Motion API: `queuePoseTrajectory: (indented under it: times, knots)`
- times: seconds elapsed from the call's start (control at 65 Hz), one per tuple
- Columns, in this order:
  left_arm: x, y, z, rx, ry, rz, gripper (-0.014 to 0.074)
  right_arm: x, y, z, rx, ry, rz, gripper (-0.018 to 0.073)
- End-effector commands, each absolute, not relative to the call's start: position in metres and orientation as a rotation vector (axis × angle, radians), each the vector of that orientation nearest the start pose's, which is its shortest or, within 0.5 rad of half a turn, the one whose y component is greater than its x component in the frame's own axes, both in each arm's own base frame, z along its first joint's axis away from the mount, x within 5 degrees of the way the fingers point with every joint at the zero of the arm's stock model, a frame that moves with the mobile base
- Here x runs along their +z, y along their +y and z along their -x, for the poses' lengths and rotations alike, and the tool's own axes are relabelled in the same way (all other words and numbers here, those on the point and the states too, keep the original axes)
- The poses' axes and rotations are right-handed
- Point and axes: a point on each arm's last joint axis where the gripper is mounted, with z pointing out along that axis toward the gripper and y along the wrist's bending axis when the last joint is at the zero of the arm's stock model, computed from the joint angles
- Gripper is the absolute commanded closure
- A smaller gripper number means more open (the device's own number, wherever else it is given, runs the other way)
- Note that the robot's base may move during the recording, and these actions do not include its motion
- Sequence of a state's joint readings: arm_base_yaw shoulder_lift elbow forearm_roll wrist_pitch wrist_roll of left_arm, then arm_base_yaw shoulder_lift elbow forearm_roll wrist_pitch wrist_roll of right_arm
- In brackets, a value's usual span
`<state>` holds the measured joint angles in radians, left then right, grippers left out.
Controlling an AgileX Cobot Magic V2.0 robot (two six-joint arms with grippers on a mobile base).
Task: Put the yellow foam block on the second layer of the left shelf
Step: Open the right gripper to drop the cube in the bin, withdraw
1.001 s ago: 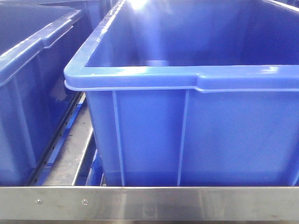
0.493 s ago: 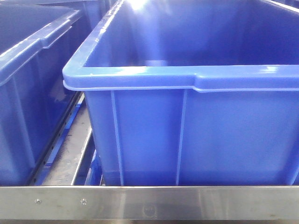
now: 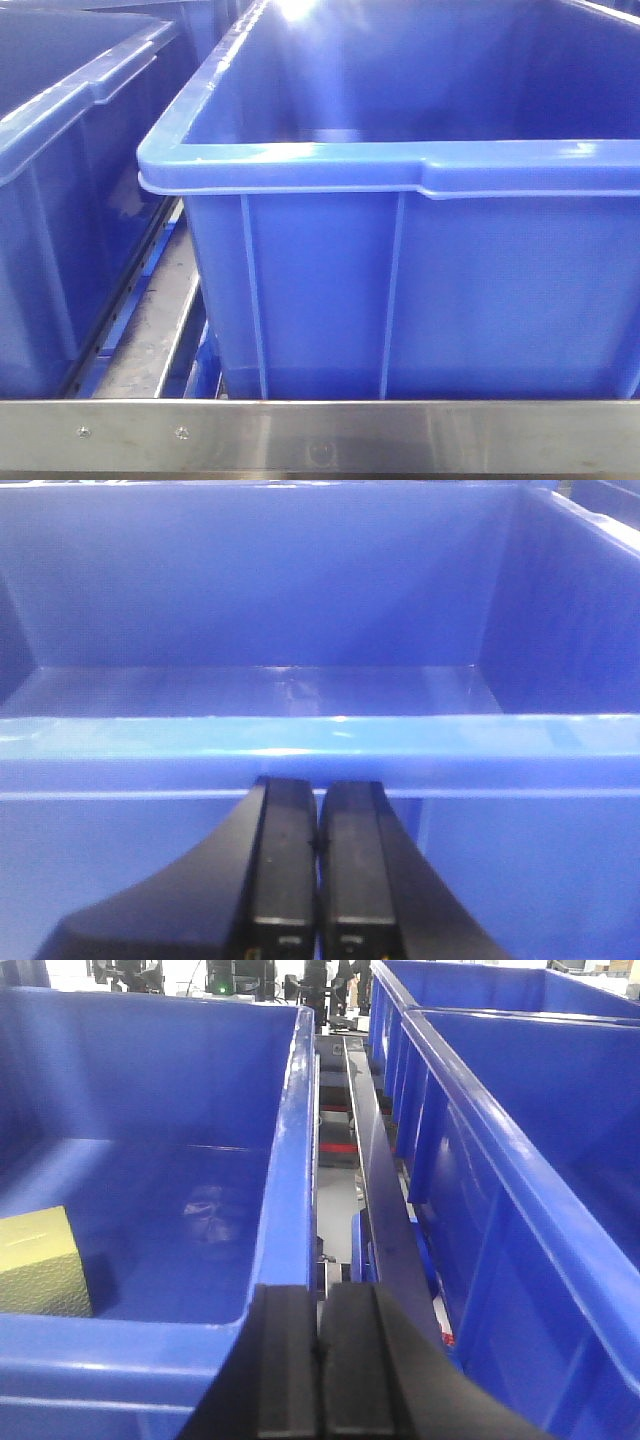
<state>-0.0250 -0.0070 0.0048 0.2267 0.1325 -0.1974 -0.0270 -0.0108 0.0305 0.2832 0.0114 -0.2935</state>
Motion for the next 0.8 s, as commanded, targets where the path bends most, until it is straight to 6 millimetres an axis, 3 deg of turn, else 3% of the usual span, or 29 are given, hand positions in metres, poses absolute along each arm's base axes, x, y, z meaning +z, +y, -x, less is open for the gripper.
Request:
queuePoseTrajectory:
  times: [0.0, 0.785]
  knots:
    - [0.1998, -0.0008, -0.0561, 0.000, 1.539, -0.033, 0.0460, 0.2167, -0.0032, -0.0533, -0.049, 1.410, -0.029, 0.0503]
    - [0.1998, -0.0008, -0.0561, 0.000, 1.539, -0.033, 0.0460, 0.2167, -0.0032, -0.0533, -0.049, 1.410, -0.029, 0.0503]
